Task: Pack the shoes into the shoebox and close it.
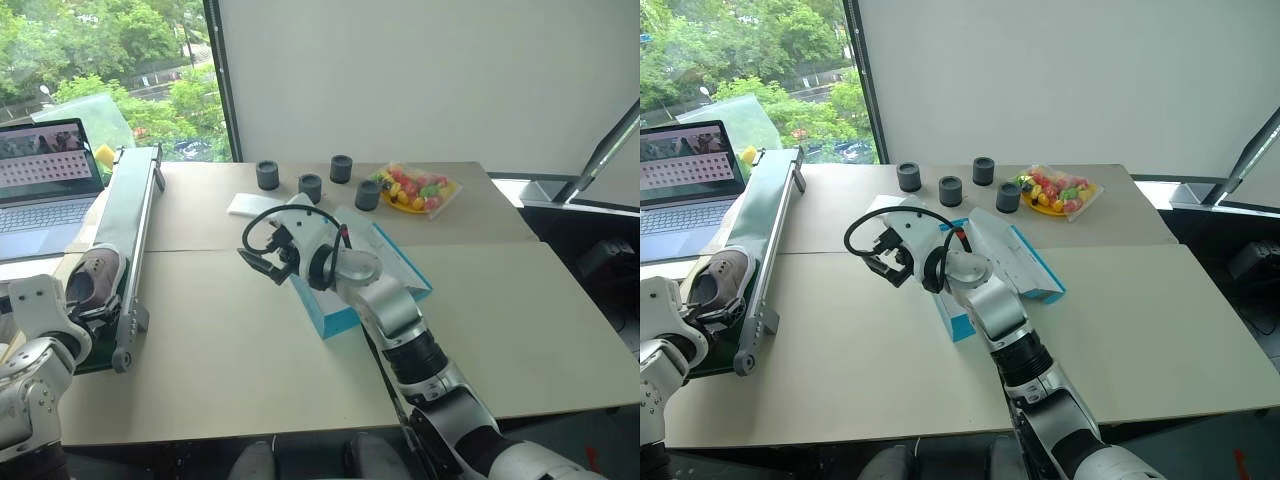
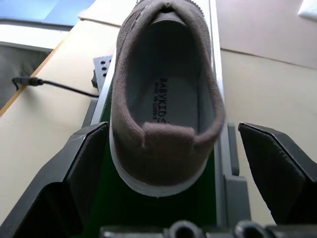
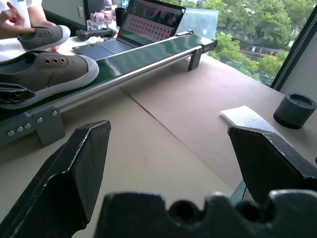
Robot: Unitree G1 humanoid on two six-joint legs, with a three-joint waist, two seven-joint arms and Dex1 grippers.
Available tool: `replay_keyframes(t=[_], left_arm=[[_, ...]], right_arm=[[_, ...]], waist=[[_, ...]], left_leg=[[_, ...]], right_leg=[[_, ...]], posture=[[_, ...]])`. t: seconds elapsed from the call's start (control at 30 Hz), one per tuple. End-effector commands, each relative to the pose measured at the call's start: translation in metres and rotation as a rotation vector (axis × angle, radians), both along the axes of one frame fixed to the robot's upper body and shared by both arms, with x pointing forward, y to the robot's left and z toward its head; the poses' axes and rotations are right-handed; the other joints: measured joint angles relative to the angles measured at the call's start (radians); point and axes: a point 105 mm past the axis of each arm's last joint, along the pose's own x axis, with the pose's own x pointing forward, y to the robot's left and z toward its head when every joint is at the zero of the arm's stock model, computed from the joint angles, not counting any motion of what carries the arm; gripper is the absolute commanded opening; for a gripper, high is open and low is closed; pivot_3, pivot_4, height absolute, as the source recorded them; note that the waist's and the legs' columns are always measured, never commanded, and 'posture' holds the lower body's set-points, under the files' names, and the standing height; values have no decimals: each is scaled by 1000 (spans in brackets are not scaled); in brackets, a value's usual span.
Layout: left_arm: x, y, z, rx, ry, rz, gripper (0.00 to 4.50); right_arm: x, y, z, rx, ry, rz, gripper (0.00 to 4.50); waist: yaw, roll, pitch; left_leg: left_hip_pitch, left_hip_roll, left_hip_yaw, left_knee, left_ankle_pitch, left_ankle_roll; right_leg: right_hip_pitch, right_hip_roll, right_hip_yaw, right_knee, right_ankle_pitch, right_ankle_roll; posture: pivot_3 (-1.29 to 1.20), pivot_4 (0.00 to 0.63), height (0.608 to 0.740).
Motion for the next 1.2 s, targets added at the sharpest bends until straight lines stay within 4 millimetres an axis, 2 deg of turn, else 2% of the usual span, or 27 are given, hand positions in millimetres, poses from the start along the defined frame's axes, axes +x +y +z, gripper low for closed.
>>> replay_keyframes(t=[0.03,0.2,0.67,0.7,0.73,1.03,1.1,1.2], left_arm=[[1,2,10,43,-21,0,4500],[13,-11,37,101,-177,-31,4500],[10,-9,24,58,-132,-8,4500],[11,-9,24,54,-136,-5,3973],[11,-8,24,52,-137,-4,3799],[11,-6,23,46,-132,9,519],[11,-7,22,40,-131,7,21],[11,-8,21,42,-123,5,21]], right_arm=[[1,-2,20,51,-59,-5,4467],[7,-10,15,45,-48,-39,4467],[15,-17,18,47,-60,-71,4467],[15,-17,19,47,-60,-71,4500],[15,-17,19,48,-60,-72,4500],[17,-18,21,48,-67,-76,4500],[16,-18,20,46,-67,-76,4500],[17,-19,20,43,-68,-77,4500]], waist=[[-1,0,-3],[2,1,-9],[10,4,-16],[10,4,-16],[10,4,-16],[9,4,-17],[9,4,-17],[9,4,-17]], left_leg=[[0,0,0,0,0,0],[0,0,0,0,0,0],[1,0,1,0,0,0],[1,0,1,0,0,0],[1,0,1,0,0,0],[1,0,1,0,0,0],[1,0,1,0,0,0],[1,0,1,0,0,0]], right_leg=[[0,0,0,0,0,0],[0,0,0,0,0,0],[1,0,0,1,0,-1],[1,0,0,1,0,-1],[1,0,0,1,0,-1],[1,0,0,1,1,-1],[1,0,1,1,0,-1],[1,0,1,0,0,-1]], posture=[[0,0,740],[0,0,740],[0,0,740],[0,0,740],[0,0,740],[0,0,740],[0,0,740],[0,0,740]])
